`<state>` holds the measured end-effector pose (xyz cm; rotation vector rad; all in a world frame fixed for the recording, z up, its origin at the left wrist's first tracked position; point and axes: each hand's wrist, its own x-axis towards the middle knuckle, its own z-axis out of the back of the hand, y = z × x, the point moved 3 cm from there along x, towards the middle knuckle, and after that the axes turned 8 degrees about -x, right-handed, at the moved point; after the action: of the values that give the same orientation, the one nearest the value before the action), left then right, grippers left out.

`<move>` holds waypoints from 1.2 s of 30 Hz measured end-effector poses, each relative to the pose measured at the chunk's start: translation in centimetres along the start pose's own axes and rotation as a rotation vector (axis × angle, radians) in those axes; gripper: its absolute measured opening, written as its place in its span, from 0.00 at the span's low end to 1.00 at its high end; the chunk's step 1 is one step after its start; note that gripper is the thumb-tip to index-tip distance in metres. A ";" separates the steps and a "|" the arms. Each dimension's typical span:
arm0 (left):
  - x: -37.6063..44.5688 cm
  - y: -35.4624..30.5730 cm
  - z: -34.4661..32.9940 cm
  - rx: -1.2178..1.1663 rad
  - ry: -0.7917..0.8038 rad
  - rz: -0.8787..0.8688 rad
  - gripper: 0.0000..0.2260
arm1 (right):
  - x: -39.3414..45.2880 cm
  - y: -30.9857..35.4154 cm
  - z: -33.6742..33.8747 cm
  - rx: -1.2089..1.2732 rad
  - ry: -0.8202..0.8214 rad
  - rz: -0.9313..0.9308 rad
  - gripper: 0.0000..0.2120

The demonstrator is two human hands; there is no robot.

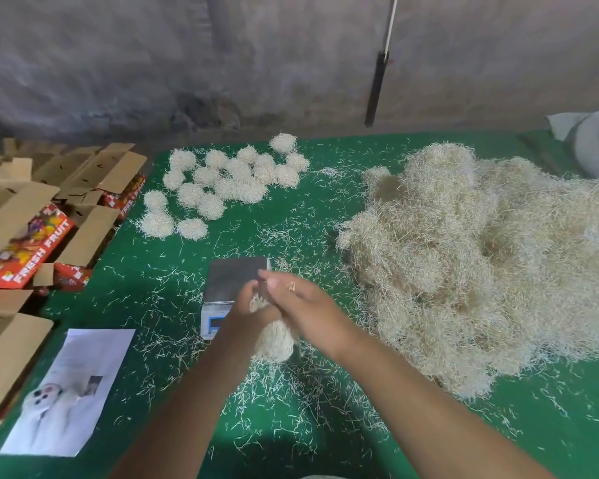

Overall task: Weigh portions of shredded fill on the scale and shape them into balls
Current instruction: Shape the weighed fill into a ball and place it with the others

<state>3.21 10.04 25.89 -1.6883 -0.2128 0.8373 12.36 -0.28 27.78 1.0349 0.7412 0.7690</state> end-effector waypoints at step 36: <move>10.2 9.2 17.5 -0.317 0.278 0.472 0.13 | 5.2 -6.5 -14.8 -0.170 -0.165 -0.329 0.35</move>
<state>-3.00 26.51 12.25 -2.1755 0.2693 0.9314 4.16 8.84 15.97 0.7862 0.6703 0.4483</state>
